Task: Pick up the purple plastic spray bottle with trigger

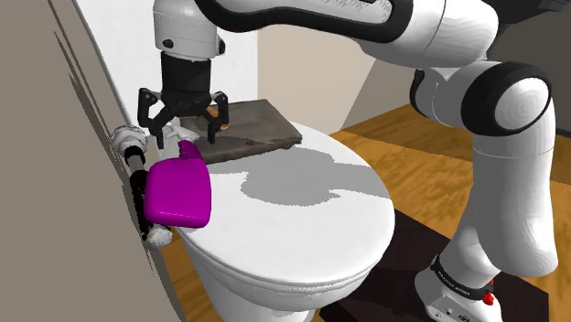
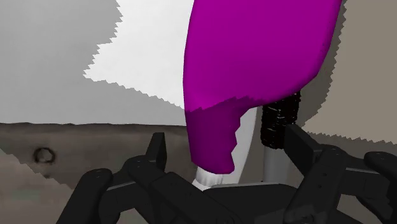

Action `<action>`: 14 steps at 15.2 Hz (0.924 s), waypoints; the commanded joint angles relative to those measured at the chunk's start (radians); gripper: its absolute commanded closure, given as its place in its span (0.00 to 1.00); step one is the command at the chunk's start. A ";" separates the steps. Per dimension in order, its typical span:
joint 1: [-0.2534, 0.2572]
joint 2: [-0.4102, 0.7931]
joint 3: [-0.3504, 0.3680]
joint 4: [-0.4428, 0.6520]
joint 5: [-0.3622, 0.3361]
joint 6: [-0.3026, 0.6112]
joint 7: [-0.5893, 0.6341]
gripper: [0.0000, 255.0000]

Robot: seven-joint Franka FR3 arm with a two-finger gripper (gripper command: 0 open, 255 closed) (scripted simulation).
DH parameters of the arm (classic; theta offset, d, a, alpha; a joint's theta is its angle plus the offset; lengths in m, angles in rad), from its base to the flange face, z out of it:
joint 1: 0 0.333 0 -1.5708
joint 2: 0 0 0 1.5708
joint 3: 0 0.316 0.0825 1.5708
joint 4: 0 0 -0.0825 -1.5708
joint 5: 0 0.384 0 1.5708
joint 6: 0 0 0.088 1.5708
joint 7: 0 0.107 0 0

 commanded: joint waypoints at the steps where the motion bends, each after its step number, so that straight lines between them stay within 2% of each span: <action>1: -0.005 -0.005 0.000 -0.031 0.002 0.027 0.001 0.00; 5: -0.028 -0.035 0.001 -0.140 0.017 0.106 -0.006 0.00; 7: -0.028 -0.035 0.001 -0.140 0.017 0.107 -0.006 0.00; 8: -0.027 -0.032 0.000 -0.135 0.017 0.104 -0.006 1.00; 14: -0.025 -0.029 0.001 -0.132 0.015 0.104 -0.004 1.00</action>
